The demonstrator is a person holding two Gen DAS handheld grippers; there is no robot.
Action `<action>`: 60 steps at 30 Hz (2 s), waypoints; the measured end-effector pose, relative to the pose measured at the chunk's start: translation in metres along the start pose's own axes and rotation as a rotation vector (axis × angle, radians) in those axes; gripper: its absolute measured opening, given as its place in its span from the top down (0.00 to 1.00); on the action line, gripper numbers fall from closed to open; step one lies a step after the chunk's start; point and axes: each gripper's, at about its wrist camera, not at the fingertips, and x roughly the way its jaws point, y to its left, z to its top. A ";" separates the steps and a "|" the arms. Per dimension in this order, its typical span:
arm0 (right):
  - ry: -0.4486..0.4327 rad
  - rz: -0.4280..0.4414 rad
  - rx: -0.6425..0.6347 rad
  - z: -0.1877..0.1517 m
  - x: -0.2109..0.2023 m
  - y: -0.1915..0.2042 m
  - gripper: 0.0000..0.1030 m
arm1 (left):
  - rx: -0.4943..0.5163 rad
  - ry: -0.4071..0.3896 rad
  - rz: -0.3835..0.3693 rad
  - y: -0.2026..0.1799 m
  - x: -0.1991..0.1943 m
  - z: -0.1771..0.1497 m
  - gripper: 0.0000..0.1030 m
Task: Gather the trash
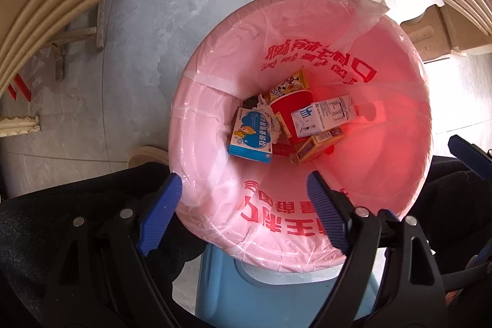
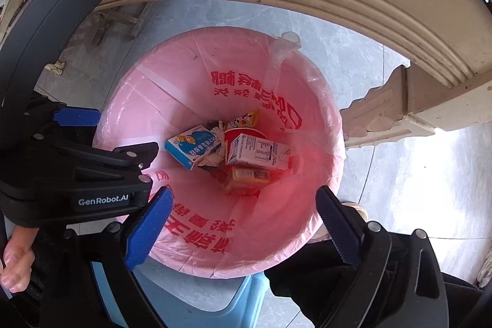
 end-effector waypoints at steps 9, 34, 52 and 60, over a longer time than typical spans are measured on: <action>-0.105 -0.119 -0.027 -0.015 -0.041 0.015 0.11 | 0.023 -0.144 0.035 -0.001 -0.040 -0.019 0.20; -0.835 -0.354 0.152 -0.076 -0.345 0.027 0.07 | -0.112 -0.845 0.032 0.009 -0.318 -0.117 0.06; -1.083 -0.358 0.163 -0.133 -0.448 0.062 0.07 | -0.136 -1.040 -0.003 0.007 -0.407 -0.183 0.06; -1.115 -0.322 0.189 -0.140 -0.445 0.058 0.07 | -0.110 -1.078 -0.013 0.009 -0.416 -0.194 0.06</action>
